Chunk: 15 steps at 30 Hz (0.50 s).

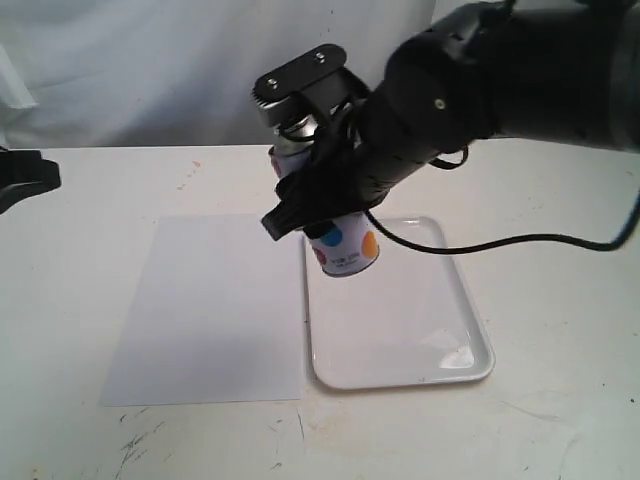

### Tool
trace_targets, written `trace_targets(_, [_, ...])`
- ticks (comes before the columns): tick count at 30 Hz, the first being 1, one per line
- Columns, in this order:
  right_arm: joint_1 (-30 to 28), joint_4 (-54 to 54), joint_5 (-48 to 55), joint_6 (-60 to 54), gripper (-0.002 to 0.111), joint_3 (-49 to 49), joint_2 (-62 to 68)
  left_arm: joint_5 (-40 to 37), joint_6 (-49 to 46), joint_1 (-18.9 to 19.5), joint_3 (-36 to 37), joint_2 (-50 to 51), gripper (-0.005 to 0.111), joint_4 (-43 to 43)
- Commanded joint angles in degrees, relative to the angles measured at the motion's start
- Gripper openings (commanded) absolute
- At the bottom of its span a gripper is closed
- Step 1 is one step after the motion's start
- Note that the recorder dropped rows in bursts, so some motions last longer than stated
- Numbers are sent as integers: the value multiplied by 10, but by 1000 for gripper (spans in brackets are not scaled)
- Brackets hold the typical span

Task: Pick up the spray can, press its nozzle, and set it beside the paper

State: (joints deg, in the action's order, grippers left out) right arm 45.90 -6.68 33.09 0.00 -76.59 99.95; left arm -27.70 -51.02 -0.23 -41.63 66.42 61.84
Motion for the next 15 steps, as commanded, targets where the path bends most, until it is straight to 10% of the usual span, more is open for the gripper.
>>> trace_targets(1, [-29,35,-148,30,0,89,-76,22,0,2,40,-72,0,7])
trace_targets(15, [-99,70,-401,62,0,332,-243,36,-2,2,141,-271,0,32])
